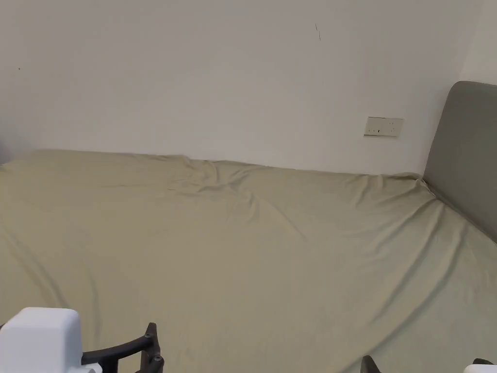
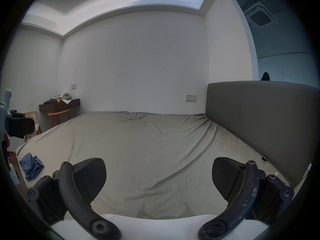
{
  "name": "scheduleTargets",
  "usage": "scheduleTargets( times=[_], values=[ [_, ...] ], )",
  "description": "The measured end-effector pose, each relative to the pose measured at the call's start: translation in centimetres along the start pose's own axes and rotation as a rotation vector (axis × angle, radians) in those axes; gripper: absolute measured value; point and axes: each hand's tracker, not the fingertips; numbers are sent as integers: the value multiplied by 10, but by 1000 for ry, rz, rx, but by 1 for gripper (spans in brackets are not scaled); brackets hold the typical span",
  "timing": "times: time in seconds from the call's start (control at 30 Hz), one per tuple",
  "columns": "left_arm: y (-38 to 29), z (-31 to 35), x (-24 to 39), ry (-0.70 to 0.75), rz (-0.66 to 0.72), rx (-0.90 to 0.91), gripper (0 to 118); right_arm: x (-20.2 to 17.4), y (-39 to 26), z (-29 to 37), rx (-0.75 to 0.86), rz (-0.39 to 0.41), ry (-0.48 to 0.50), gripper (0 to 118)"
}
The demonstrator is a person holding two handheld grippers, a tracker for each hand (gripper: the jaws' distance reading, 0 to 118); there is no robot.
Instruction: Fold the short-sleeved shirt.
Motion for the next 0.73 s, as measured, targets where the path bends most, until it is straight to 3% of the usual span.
scheduleTargets(
  times=[0.73],
  values=[
    [-5,-5,-4,13,13,-55,118,-8,-2,-4,-33,15,12,118]
  ],
)
